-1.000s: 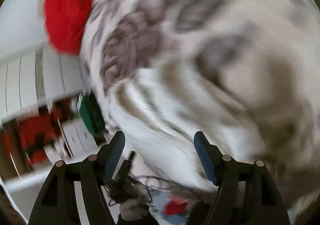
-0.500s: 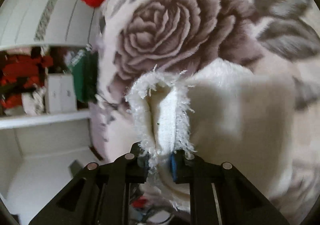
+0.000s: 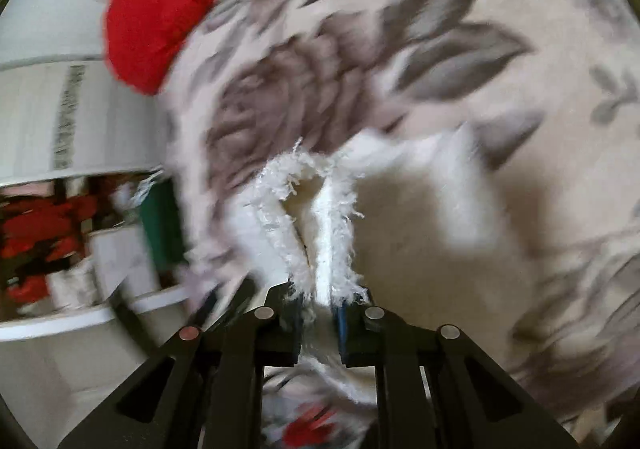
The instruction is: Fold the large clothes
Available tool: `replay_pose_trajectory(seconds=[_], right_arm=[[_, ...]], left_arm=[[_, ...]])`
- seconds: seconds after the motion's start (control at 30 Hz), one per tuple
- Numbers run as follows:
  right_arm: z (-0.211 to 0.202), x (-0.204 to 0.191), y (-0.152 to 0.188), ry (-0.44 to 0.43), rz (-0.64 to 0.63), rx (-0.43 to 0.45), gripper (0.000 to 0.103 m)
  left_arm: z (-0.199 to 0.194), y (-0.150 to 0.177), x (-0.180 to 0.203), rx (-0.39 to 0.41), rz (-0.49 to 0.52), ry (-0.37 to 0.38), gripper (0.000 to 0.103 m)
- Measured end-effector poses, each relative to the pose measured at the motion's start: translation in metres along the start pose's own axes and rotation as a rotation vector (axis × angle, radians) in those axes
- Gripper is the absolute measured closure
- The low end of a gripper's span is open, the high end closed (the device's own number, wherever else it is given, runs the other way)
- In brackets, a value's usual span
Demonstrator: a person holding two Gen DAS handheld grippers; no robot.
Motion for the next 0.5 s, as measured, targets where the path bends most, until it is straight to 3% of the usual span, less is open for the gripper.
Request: replay_pose_trajectory(seconds=[0.13, 0.27, 0.37, 0.43, 0.5], right_arm=[[0.066, 0.048, -0.022, 0.155, 0.015, -0.06, 0.089], [0.114, 0.048, -0.03, 0.264, -0.111, -0.07, 0.088], [0.112, 0.041, -0.035, 0.246, -0.115, -0.116, 0.082], [0.092, 0.038, -0.034, 0.197, -0.079, -0.146, 0.067], [0.061, 0.034, -0.031, 0.187, -0.075, -0.101, 0.065]], left_arm=[[0.025, 0.002, 0.011, -0.025, 0.052, -0.022, 0.0], [0.031, -0.001, 0.01, -0.004, 0.082, -0.058, 0.0], [0.032, -0.002, 0.003, -0.006, 0.097, -0.097, 0.0], [0.035, 0.0, -0.006, -0.01, 0.086, -0.105, 0.0], [0.039, 0.001, -0.013, -0.018, 0.064, -0.093, 0.0]])
Point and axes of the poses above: each gripper's, at about its wrist camera, not at the fingertips, and z roughly the way its jaws point, x to its right, y to its underside, the point moved 3 cm from there along z, roughly the way its jaws point, and after that the axes turned 5 degrees about x, right-handed, at the moved point
